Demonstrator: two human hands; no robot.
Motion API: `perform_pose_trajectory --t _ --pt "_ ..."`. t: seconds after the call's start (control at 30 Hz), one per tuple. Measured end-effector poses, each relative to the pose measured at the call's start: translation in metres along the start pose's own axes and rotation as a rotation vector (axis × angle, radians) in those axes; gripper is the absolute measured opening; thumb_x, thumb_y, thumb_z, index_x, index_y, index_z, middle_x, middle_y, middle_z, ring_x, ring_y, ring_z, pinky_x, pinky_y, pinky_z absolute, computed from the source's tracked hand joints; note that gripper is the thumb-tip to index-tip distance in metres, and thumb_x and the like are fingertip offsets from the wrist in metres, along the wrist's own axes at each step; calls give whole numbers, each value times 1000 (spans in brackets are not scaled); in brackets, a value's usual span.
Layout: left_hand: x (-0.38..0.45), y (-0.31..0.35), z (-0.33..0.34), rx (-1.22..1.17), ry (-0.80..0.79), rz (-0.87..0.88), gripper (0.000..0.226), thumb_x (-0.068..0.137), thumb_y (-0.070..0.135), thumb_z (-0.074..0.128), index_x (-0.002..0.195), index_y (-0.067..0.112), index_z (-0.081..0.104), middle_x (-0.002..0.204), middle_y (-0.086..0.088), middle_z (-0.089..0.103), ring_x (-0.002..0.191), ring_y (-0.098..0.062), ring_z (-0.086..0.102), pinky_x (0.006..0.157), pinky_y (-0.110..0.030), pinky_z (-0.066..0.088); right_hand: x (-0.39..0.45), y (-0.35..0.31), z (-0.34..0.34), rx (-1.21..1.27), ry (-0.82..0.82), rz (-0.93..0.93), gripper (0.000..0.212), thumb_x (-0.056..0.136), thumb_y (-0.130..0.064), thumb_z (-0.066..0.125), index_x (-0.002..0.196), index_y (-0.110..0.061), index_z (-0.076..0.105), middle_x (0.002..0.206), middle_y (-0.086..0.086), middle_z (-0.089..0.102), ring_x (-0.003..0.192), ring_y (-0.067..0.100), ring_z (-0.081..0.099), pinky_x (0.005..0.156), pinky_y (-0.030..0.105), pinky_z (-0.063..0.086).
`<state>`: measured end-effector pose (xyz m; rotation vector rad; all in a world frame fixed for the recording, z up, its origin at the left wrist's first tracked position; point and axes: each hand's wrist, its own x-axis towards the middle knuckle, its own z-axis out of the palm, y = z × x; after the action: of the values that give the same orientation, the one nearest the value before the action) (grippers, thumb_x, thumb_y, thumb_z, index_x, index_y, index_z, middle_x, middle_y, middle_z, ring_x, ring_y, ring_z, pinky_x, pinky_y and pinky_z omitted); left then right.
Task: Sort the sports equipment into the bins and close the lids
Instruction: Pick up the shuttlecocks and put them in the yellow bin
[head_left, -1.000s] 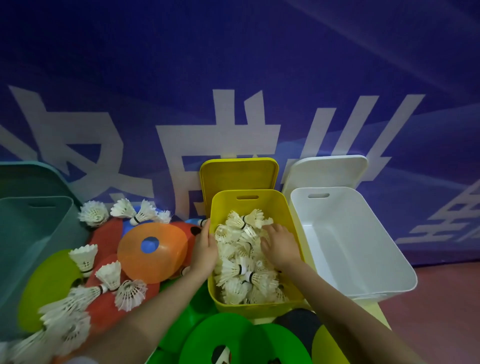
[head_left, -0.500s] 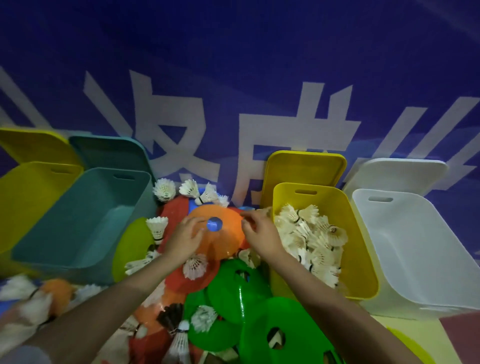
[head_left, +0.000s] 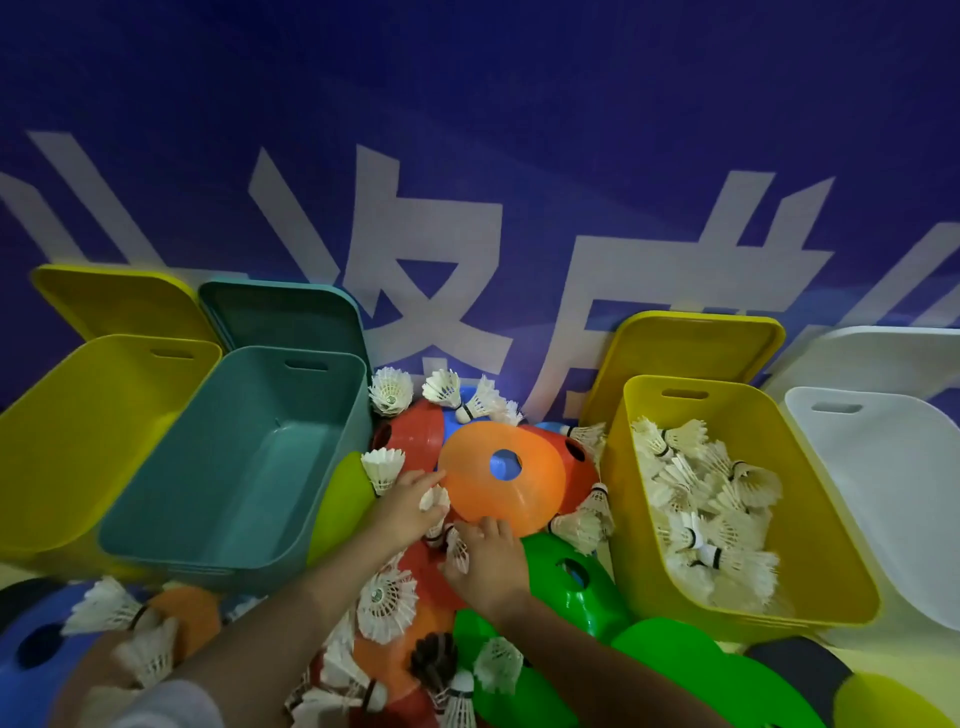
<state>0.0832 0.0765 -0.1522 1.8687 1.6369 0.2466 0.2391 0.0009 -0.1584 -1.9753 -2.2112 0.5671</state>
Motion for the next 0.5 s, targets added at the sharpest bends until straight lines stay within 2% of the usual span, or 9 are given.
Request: perform_pose_trajectory --t 0.13,0.23,0.27,0.37,0.5 --pt "6 -9 8 8 11 23 53 88 33 64 139 31 47 149 2 31 117 -20 54 100 -32 44 10 -4 9 -63 -33 97 80 65 -66 18 121 -21 54 116 4 54 113 28 46 90 41 41" --pt "9 -15 11 -5 58 46 48 88 29 64 134 31 51 144 4 34 112 -18 56 95 -29 47 14 -9 16 -35 -10 155 60 71 -63 36 103 -18 59 100 4 60 96 29 56 76 41 45" --pt "9 -17 11 -10 66 55 48 88 28 64 133 32 52 143 5 35 110 -17 57 93 -29 48 14 -11 18 -19 -15 160 52 75 -59 42 103 -18 57 101 5 59 96 29 56 74 40 45" --pt "9 -19 9 -68 69 77 48 87 26 64 133 33 52 139 5 38 106 -14 57 90 -27 49 16 -15 18 69 -120 182 50 84 -49 49 124 -19 46 118 4 49 110 25 48 82 38 44" --pt "5 -18 -3 -157 136 89 45 89 29 61 133 33 52 131 8 44 88 -4 55 83 -21 46 15 -9 16 210 -134 179 57 88 -49 53 138 -25 40 128 2 46 114 24 52 85 33 43"
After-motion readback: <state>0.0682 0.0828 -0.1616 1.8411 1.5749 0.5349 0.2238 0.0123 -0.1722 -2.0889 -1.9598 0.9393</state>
